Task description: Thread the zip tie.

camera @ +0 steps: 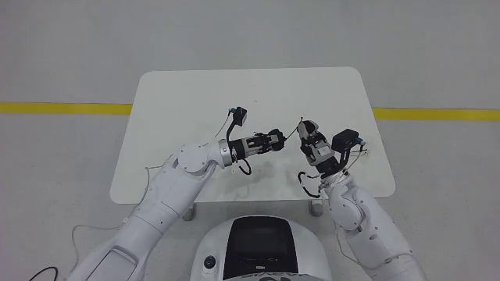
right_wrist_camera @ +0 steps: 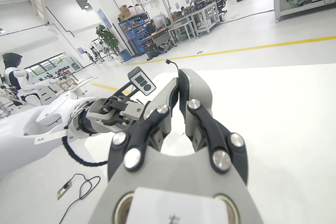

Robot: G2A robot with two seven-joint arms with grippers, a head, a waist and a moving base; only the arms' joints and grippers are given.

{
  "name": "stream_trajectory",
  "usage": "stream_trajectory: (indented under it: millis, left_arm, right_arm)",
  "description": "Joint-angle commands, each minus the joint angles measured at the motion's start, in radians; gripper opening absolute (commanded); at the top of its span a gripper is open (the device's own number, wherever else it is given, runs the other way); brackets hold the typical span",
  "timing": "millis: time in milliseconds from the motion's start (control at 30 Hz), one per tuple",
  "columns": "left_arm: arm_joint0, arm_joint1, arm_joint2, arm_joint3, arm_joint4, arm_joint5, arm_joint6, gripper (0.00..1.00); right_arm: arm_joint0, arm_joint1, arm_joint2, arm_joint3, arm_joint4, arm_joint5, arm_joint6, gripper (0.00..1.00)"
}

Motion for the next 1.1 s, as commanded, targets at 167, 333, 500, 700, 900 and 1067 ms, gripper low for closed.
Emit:
stream_trajectory:
  millis: [167,333,500,700,900,1067]
  left_arm:
    - [0.0,0.0,0.0,0.0,0.0,0.0,0.0,0.0]
    - [0.0,0.0,0.0,0.0,0.0,0.0,0.0,0.0]
    - [0.0,0.0,0.0,0.0,0.0,0.0,0.0,0.0]
    - [0.0,0.0,0.0,0.0,0.0,0.0,0.0,0.0]
    - [0.0,0.0,0.0,0.0,0.0,0.0,0.0,0.0]
    - [0.0,0.0,0.0,0.0,0.0,0.0,0.0,0.0]
  right_arm:
    - [0.004,-0.002,-0.002,0.003,-0.005,0.003,-0.001,0.0]
    - [0.005,-0.002,-0.005,0.004,-0.013,0.005,0.008,0.0]
    - [0.004,-0.003,-0.005,0.004,-0.013,0.003,0.011,0.0]
    - [0.004,-0.002,-0.005,0.004,-0.02,0.002,0.022,0.0]
    - [-0.002,-0.001,0.003,-0.003,-0.033,0.014,0.029,0.0]
    - [-0.012,0.001,0.016,-0.011,-0.038,0.017,0.035,0.0]
